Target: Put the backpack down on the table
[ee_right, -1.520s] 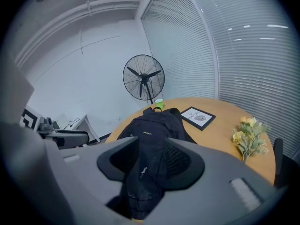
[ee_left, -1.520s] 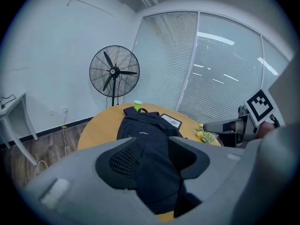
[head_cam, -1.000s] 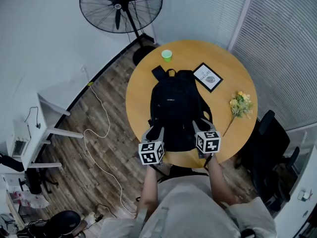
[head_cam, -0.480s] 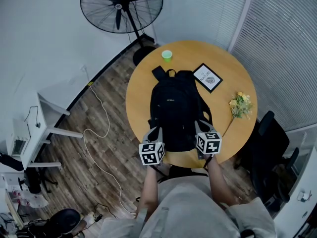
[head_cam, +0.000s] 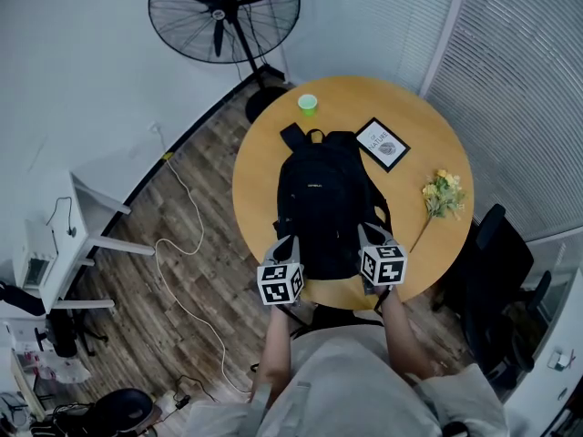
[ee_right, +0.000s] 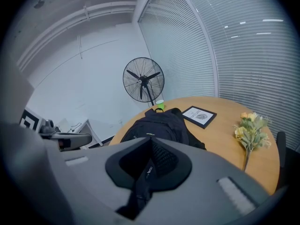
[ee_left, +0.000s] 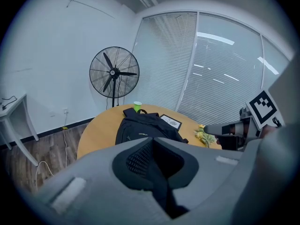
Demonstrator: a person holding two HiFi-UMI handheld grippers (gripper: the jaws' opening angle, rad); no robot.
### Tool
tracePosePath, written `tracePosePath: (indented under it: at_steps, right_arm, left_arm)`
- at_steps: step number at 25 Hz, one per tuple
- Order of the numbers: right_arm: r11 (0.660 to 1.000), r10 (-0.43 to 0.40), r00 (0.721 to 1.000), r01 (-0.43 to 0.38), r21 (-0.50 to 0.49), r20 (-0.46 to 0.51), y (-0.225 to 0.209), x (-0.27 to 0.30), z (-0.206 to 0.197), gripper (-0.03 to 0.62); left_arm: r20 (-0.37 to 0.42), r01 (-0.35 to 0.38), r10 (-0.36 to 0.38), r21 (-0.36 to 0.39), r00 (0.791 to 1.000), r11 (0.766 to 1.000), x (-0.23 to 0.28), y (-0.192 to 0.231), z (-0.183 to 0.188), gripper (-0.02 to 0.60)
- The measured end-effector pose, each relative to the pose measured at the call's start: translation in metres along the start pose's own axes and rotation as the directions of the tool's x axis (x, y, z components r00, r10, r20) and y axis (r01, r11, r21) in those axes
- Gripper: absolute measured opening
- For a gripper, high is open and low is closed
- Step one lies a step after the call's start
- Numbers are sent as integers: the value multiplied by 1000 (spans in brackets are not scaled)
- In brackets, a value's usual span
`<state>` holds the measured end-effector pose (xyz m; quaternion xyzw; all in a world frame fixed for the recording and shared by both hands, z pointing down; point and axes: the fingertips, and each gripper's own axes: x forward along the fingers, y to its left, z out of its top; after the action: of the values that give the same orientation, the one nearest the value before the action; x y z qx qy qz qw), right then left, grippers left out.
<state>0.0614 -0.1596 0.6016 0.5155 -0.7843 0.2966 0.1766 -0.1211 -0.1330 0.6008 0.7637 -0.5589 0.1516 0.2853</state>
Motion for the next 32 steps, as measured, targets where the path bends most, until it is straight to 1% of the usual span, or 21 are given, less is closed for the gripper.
tracePosePath:
  at_steps: [7,19,25,32]
  right_arm:
    - [1000,-1,1000,2,13,-10,-1,1,-4,2]
    - [1000,3,1000,-3,1,-5,-2,-2,-2,2]
    - [999,0,1000,0,-39,-5,0,-5,-1,2]
    - [999,8,1000,-9,-39,-12,1,-6,-4,2]
  left_arm:
    - [0,-3,3,13,1000,1000,1,0,3,6]
    - [-7,2,-2,37,1000,999,1,-1,4,6]
    - [-4,6,-6,36,1000,999,0,-2,6,6]
    - [-3,11,-11,26,1000,1000,1,-6,4,6]
